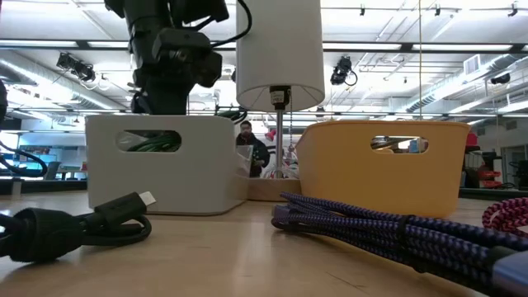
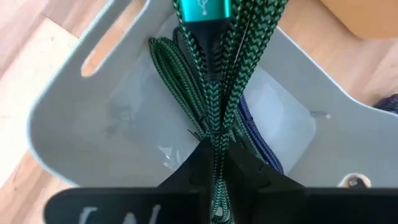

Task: Pick & Place USB Port
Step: Put the green charger cable into the gray bin, then put the black charger cable into the yellow bin

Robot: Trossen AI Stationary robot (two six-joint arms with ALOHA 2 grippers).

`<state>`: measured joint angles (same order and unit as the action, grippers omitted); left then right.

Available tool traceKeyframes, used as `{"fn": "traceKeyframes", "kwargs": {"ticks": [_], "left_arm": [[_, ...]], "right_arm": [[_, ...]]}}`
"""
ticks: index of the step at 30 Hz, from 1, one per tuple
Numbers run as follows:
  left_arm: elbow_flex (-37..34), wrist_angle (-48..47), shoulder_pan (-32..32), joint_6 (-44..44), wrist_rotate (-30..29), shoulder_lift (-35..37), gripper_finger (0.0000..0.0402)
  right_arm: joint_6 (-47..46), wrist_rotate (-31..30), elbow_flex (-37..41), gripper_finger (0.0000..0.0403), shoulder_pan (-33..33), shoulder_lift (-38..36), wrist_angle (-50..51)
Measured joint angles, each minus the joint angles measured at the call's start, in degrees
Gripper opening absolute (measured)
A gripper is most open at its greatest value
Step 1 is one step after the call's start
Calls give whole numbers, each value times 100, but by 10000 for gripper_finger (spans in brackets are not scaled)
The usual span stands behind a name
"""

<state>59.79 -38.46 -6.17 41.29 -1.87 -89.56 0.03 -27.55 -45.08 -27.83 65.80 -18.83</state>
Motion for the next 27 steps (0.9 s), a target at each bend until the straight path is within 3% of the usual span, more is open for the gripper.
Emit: {"fn": "traceKeyframes", "kwargs": {"ticks": [9,16,21,24,27], "left_arm": [[0,108,-1,-9,-194,0,63],[4,234,57,-142,-206,0,66],[247,160,59,-745,-278,128,67],[454,-154,57,-1000,-857,465,66],[465,-675,59,-1219,-2061,928,67]], "right_arm": [[44,-2,0,86,0,0,2],[44,0,0,86,0,0,7],[44,0,0,86,0,0,15],[33,0,0,86,0,0,37],[-68,2,-7,86,0,0,103]]}}
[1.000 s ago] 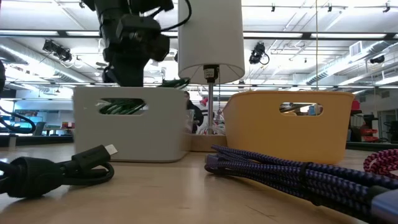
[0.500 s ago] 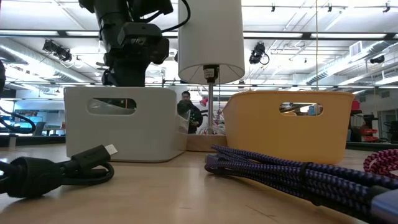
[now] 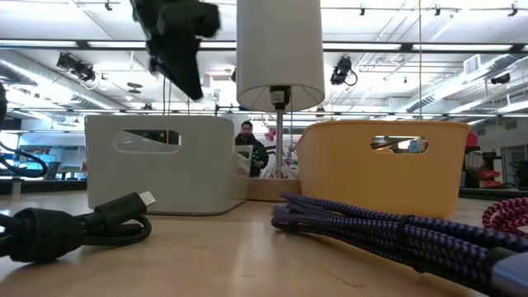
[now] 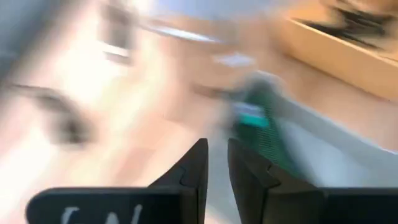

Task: Pick & Place USB Port
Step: Put the black charger cable into the yellow bin

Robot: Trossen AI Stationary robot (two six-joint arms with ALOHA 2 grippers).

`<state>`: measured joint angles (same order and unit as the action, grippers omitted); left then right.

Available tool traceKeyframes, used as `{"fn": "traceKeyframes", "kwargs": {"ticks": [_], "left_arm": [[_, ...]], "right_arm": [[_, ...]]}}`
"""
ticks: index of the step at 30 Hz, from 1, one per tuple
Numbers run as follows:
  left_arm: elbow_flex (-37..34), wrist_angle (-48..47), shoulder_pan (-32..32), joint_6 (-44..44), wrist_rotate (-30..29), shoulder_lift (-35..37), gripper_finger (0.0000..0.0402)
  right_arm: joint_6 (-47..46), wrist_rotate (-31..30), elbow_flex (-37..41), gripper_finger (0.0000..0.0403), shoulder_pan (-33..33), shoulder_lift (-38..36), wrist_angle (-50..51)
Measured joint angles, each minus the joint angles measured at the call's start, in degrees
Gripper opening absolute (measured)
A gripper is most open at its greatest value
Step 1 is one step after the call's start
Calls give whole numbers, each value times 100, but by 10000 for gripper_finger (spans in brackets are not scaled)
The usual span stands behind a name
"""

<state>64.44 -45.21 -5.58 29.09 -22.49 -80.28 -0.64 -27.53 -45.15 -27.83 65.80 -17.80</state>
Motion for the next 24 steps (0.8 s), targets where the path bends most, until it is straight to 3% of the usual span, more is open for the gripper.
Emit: {"fn": "traceKeyframes", "kwargs": {"ticks": [2,4,10,13,16,20,24], "left_arm": [[-13,-379,7,18,-1036,293,66],[-15,-659,65,11,-1632,522,66],[-22,-705,686,-274,-1635,829,66],[-305,-344,1183,-581,-1385,832,66],[-954,481,1775,-1080,-699,819,66],[-1791,1717,2776,-1596,-261,816,66],[-2294,2788,3833,-1767,876,816,66]], "right_arm": [[-23,9,0,86,0,0,8],[-26,9,0,86,0,0,47],[-27,2,0,86,0,0,-6],[-37,4,0,86,0,0,-11],[-82,8,0,86,0,0,-13],[-180,9,0,86,0,0,14],[-184,5,0,86,0,0,32]]}}
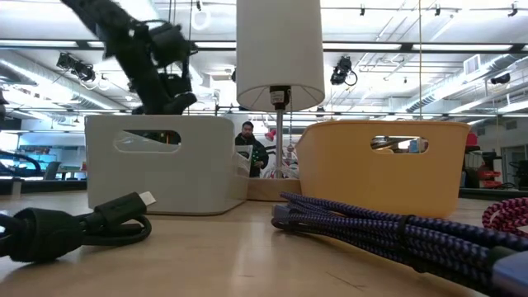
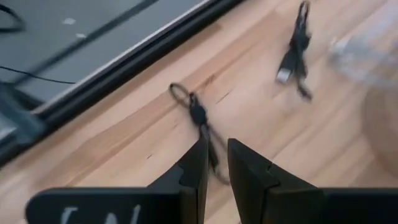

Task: Pick & Place USB Port
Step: Put the black charger cable into the yellow bin

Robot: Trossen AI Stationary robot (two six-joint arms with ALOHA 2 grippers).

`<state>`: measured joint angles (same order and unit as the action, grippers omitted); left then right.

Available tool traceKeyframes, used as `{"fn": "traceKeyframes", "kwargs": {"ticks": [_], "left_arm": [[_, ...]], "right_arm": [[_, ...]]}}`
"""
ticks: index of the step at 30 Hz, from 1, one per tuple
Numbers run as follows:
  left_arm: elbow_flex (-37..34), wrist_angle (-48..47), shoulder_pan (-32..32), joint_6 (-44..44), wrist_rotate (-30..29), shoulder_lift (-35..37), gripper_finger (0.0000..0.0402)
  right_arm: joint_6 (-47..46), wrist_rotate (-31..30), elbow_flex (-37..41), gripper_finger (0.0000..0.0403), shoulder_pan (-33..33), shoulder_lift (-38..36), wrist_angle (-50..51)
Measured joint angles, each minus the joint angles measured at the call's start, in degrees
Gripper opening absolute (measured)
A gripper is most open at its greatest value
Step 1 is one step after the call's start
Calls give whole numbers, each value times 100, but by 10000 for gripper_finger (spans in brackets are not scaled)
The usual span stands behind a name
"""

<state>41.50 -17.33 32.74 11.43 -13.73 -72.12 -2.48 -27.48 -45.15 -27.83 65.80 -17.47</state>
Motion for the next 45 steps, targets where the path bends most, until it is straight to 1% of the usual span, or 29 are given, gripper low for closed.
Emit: {"fn": "traceKeyframes", "kwargs": {"ticks": [3,4,5,6,8,10,15,20,23,27,31,33,37,39,40,42,43,45], "left_arm": [[-159,538,536,13,806,-70,66],[-166,630,638,-17,961,-133,67],[-164,672,713,-51,993,-194,68],[-152,687,775,-123,966,-270,70],[-114,698,849,-197,702,-487,77],[-113,683,917,-218,627,-747,88],[10,715,961,-160,909,-1366,132],[224,819,872,-160,934,-1806,179],[313,949,821,-113,968,-1973,200],[432,1026,738,44,1018,-2237,215],[510,1030,634,70,990,-2491,217],[510,990,612,81,845,-2587,214],[510,964,617,89,159,-2710,202],[511,950,634,103,182,-2724,191],[511,947,656,101,305,-2728,180],[516,946,681,117,633,-2728,141],[518,942,683,119,713,-2726,112],[518,943,672,96,781,-2728,40]], "right_arm": [[16,-5,0,86,0,0,0],[16,-5,0,86,0,0,0],[16,-5,0,86,0,0,-1],[16,-7,0,86,2,0,-1],[14,-9,0,86,0,0,-2],[-9,-11,0,86,0,0,-4],[-4,-11,0,86,0,0,-4],[-4,-13,2,86,0,0,-4],[0,-13,2,86,0,0,-4],[0,-13,2,86,1,0,-4],[0,-11,4,86,2,0,-3],[0,-12,7,86,1,0,-4],[3,-11,7,86,2,0,-4],[5,-11,7,86,0,0,-2],[5,-13,7,86,1,0,-2],[11,-11,7,86,1,0,0],[11,-11,7,86,1,0,0],[11,-11,7,86,0,0,0]]}}
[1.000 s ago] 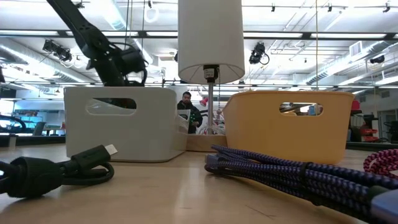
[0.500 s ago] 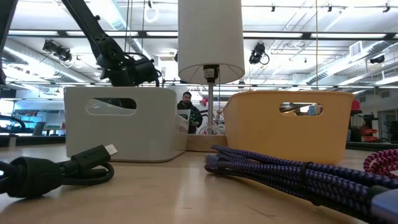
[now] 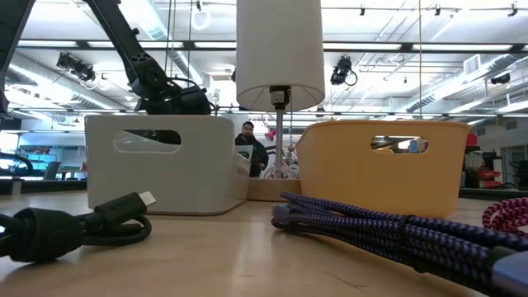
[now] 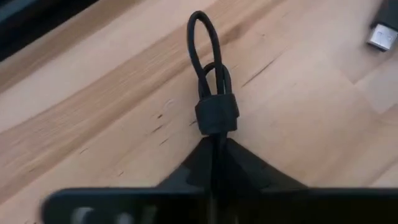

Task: Pick & Place USB Port
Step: Put the black charger cable into the yellow bin

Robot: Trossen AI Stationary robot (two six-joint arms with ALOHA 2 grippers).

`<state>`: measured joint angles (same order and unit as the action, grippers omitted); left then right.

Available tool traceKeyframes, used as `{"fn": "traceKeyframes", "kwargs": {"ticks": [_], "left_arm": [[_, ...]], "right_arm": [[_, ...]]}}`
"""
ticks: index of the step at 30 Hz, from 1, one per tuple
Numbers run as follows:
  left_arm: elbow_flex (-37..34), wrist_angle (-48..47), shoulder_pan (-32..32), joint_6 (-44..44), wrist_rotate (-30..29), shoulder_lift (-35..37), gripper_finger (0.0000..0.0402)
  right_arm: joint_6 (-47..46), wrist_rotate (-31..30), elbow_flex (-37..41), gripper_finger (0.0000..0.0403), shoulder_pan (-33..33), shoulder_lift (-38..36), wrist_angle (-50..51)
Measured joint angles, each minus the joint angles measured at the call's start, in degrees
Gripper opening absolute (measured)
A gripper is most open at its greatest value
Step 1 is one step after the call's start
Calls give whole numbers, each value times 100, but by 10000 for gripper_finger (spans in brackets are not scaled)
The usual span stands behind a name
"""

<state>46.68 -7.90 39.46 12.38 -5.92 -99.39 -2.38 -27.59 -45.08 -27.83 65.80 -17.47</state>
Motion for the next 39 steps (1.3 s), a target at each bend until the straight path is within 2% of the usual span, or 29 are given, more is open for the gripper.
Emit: {"fn": "traceKeyframes", "kwargs": {"ticks": [2,5,9,16,20,26,30,34,37,39], "left_arm": [[0,4,-2,-38,-44,2,21],[-5,-93,4,-80,-101,75,15],[-22,-386,11,-126,108,466,15],[-20,-1230,-215,-264,214,2007,15],[-20,-1543,-651,-257,320,3081,15],[-132,-1992,-1803,-27,493,4638,15],[-480,-1761,-2826,397,329,5563,15],[-1053,-750,-3990,654,-71,6163,15],[-1485,468,-4833,652,-299,6228,15],[-1693,1168,-5304,534,-654,6099,15]], "right_arm": [[-2,0,0,86,0,0,0],[-5,0,0,86,0,0,2],[-10,0,0,86,0,0,60],[-125,2,0,86,0,0,137],[-165,2,0,86,0,0,172],[-241,2,0,86,0,2,188],[-266,2,0,86,0,2,218],[-273,2,0,86,0,2,216],[-273,2,0,86,0,1,215],[-273,2,0,86,0,2,191]]}}
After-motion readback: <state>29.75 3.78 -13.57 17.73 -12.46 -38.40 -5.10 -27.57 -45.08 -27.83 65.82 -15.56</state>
